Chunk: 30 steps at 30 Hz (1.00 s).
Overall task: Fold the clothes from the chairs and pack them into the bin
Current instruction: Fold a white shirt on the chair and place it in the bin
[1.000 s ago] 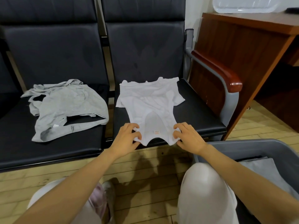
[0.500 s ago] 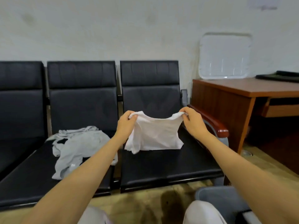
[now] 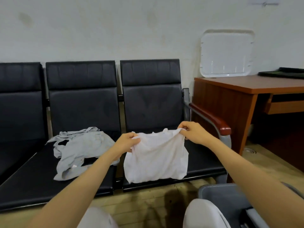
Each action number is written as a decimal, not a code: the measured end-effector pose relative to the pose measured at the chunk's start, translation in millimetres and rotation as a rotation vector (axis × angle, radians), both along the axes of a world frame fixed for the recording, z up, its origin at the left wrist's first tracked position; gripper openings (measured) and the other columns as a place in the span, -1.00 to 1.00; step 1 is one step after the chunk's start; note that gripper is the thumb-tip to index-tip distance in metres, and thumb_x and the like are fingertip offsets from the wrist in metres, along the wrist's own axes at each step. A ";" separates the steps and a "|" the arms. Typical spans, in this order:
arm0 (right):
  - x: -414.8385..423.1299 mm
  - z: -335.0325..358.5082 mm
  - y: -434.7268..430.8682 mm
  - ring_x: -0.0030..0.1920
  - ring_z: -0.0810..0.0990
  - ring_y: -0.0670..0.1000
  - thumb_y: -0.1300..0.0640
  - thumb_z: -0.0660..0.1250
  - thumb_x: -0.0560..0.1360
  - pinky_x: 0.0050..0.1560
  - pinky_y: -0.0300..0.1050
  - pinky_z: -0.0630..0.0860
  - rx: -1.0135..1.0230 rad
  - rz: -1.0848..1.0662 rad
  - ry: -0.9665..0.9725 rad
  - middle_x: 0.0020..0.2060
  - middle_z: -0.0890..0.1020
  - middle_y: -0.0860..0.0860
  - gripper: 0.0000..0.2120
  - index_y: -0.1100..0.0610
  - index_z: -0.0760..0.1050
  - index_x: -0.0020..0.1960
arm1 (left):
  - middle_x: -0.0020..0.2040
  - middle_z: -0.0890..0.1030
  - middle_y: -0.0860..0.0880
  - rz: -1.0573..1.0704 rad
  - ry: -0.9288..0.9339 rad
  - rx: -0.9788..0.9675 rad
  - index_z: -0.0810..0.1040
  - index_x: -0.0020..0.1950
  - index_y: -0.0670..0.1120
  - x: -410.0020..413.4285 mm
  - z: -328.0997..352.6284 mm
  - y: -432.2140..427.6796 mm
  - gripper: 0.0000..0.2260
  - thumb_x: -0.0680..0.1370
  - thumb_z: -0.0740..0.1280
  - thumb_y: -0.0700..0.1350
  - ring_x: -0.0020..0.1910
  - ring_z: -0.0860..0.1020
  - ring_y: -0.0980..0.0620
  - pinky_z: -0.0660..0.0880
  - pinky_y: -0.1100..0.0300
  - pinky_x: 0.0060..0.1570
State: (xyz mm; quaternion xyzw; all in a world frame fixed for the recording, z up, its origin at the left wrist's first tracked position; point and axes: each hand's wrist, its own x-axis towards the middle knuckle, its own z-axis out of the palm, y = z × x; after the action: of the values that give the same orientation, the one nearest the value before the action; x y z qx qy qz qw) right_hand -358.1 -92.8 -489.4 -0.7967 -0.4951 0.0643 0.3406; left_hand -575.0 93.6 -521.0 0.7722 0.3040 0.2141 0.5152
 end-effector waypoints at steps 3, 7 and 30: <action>20.2 -36.5 25.1 -0.07 0.60 0.04 0.16 0.23 0.58 -0.12 -0.09 0.62 0.005 -0.041 0.149 -0.08 0.60 0.06 -0.88 0.10 0.55 -0.03 | 0.06 0.60 -0.13 0.065 0.008 -0.064 0.59 0.01 -0.13 19.4 -29.5 25.1 -0.89 0.59 0.27 -0.17 -0.03 0.59 0.00 0.59 0.15 -0.13; 59.4 -48.5 72.5 -0.08 0.58 0.03 0.19 0.22 0.59 -0.21 -0.19 0.56 0.048 -0.096 0.248 -0.08 0.59 0.07 -0.88 0.13 0.55 -0.03 | 0.02 0.59 -0.10 0.101 -0.009 -0.076 0.57 0.06 -0.16 66.3 -31.4 71.7 -0.87 0.60 0.26 -0.18 -0.04 0.58 0.00 0.56 0.15 -0.16; 174.6 -178.1 208.6 0.29 0.40 0.17 0.12 0.21 0.59 0.25 -0.06 0.36 -0.323 -0.298 0.093 0.33 0.39 0.15 -0.63 0.16 0.37 0.38 | 0.27 0.41 -0.11 0.150 0.375 0.231 0.43 0.25 -0.15 163.2 -156.4 177.5 -0.50 0.45 0.43 0.10 0.25 0.40 -0.11 0.39 0.12 0.12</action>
State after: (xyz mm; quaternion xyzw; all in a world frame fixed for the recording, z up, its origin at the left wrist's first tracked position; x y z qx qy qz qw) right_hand -183.5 115.7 -667.5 -0.9015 -0.3388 0.1284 0.2368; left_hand -411.8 271.2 -677.4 0.8276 0.4244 0.1376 0.3405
